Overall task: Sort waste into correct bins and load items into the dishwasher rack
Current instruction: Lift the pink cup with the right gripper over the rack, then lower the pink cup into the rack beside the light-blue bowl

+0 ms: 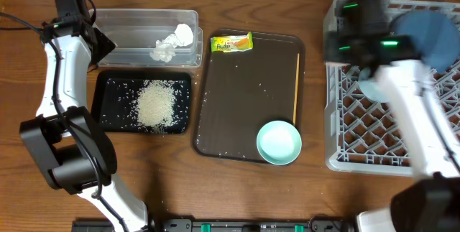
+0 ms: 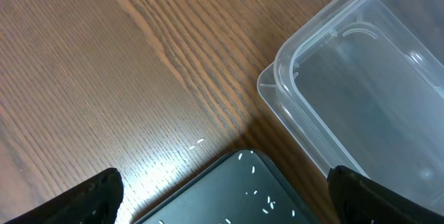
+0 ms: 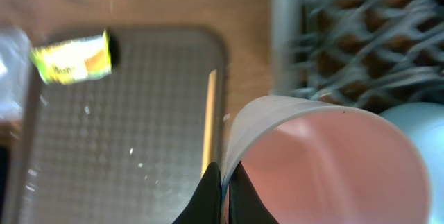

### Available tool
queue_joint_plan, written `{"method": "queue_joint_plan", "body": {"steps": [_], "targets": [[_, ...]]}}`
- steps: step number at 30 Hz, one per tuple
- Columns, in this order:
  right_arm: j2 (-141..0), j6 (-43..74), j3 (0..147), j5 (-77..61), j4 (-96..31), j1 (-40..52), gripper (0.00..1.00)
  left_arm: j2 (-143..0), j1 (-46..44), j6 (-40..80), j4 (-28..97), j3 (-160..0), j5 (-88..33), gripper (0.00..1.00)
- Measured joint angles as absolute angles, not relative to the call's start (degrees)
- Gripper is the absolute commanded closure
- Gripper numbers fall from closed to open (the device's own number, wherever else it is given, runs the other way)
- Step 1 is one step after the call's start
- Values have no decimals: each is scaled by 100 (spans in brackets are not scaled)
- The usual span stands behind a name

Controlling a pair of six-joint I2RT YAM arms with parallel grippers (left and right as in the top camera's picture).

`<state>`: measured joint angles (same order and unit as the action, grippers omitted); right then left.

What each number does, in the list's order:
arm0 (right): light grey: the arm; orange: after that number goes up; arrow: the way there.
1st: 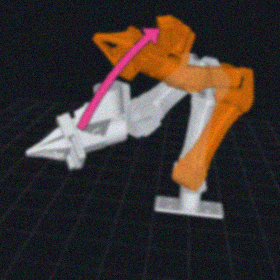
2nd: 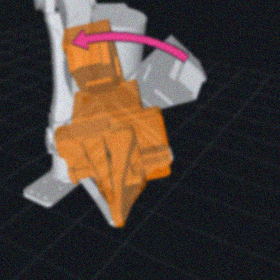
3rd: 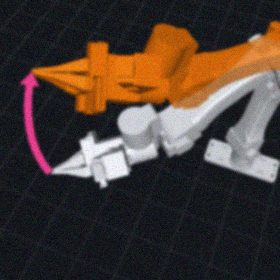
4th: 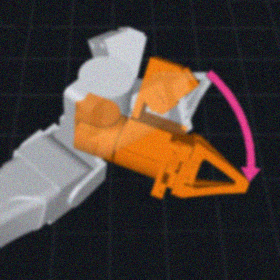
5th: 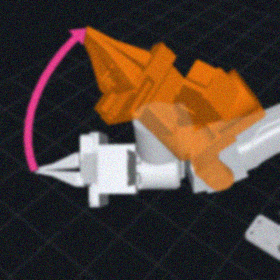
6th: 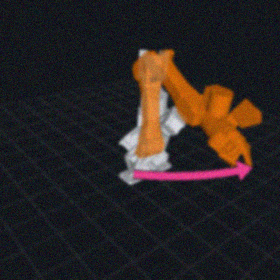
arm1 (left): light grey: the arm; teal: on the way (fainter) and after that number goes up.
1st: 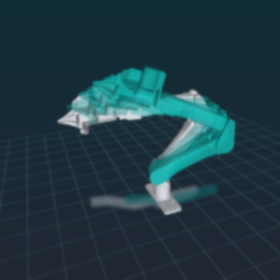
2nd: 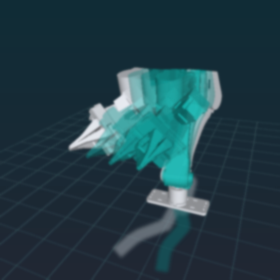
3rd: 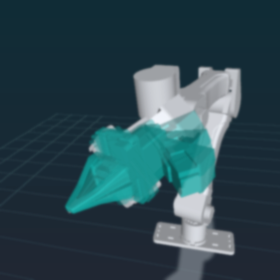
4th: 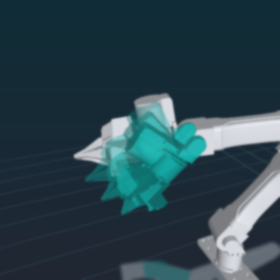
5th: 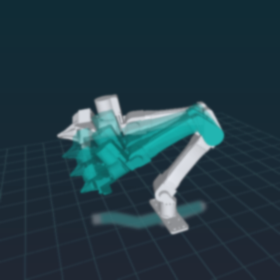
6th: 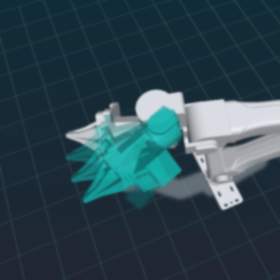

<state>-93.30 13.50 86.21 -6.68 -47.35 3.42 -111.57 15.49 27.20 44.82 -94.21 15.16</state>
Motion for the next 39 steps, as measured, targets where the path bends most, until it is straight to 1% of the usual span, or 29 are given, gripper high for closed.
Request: {"method": "queue_joint_plan", "body": {"steps": [4, 9, 12, 16, 21, 29, 34, 39], "targets": [[-9242, 862, 8628, -2469, -4729, -1188, 99, -11157, 1549, 2720, 4482, -9421, 1516, 4], [-9266, 370, 8543, -4377, -4729, -2665, 99, -11157, 1549, 2720, 4482, -9421, 1518, 4], [-9338, 165, 8353, -5334, -4678, -3345, 99, -11157, 1549, 2722, 4480, -9421, 1518, 4], [-9585, -75, 7968, -6431, -4357, -3981, 99, -11157, 1549, 2720, 4482, -9421, 1518, 4], [-10110, -196, 7568, -7150, -4007, -4394, 99, -11157, 1549, 2722, 4480, -9421, 1518, 4], [-11102, -187, 7446, -8278, -2681, -4558, 99, -11157, 1549, 2720, 4480, -9421, 1518, 4], [-11467, -51, 7446, -8556, -2484, -4558, 99, -11157, 1549, 2720, 4480, -9421, 1518, 4], [-11640, 99, 7450, -8663, -2663, -4558, 99, -11157, 1549, 2720, 4482, -9421, 1518, 4]]}}
